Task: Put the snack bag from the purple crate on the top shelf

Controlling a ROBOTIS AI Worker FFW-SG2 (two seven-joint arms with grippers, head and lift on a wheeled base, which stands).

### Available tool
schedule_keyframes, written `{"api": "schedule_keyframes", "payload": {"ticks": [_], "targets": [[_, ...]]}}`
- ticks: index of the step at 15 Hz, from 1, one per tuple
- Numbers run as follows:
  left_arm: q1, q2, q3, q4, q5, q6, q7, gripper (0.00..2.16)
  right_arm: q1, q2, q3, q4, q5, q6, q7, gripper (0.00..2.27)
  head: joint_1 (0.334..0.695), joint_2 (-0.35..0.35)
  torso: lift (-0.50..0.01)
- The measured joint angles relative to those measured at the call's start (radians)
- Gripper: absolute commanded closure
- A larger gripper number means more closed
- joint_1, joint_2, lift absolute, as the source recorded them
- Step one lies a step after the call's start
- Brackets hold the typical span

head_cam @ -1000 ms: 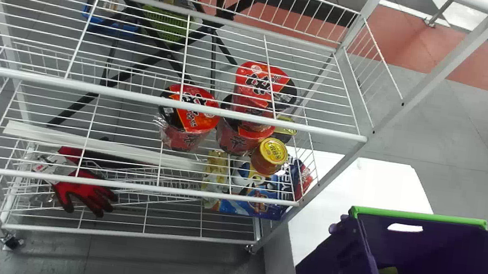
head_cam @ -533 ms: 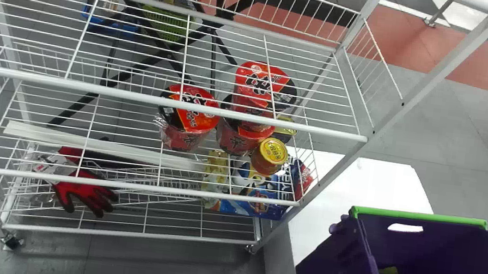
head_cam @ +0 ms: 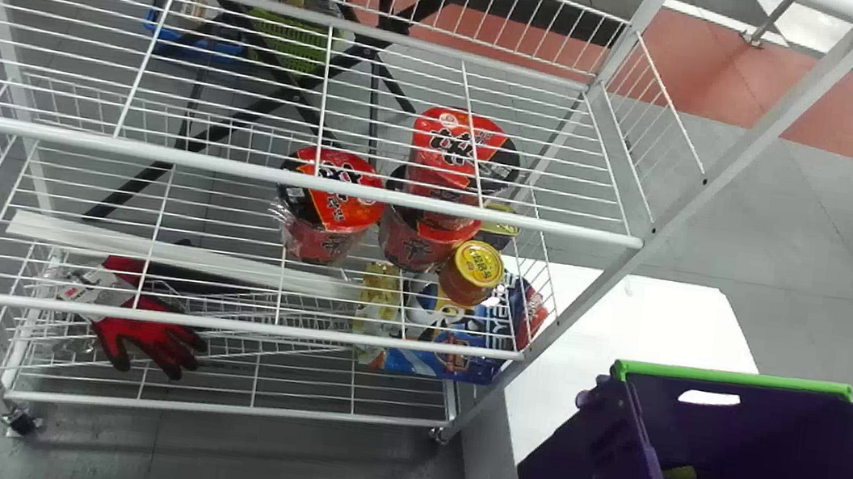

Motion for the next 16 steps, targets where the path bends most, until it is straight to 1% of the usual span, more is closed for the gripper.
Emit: {"api": "schedule_keyframes", "payload": {"ticks": [3, 5, 7, 11, 14, 16], "targets": [[-0.011, -0.004, 0.011, 0.010, 0.009, -0.015, 0.000, 0.08, -0.083, 0.017, 0.125, 0.108, 0.116, 0.000, -0.002, 0.07, 0.695, -0.350, -0.451], [-0.012, -0.005, 0.021, 0.013, 0.016, -0.031, 0.000, 0.08, -0.141, 0.019, 0.188, 0.212, 0.187, 0.000, -0.002, 0.07, 0.695, -0.350, -0.451], [-0.012, -0.006, 0.032, 0.013, 0.019, -0.044, 0.000, 0.08, -0.194, 0.019, 0.243, 0.310, 0.255, 0.000, -0.022, 0.07, 0.695, -0.350, -0.451], [-0.012, -0.009, 0.042, 0.028, 0.028, -0.071, -0.003, 0.08, -0.272, 0.024, 0.324, 0.463, 0.320, 0.000, -0.071, 0.06, 0.695, -0.350, -0.451], [-0.015, -0.011, 0.045, 0.032, 0.030, -0.086, -0.005, 0.08, -0.309, 0.050, 0.371, 0.536, 0.352, 0.000, -0.076, 0.06, 0.695, -0.350, -0.451], [-0.020, -0.015, 0.048, 0.035, 0.039, -0.088, -0.007, 0.08, -0.334, 0.063, 0.389, 0.569, 0.383, 0.000, -0.094, 0.06, 0.695, -0.350, -0.451]]}}
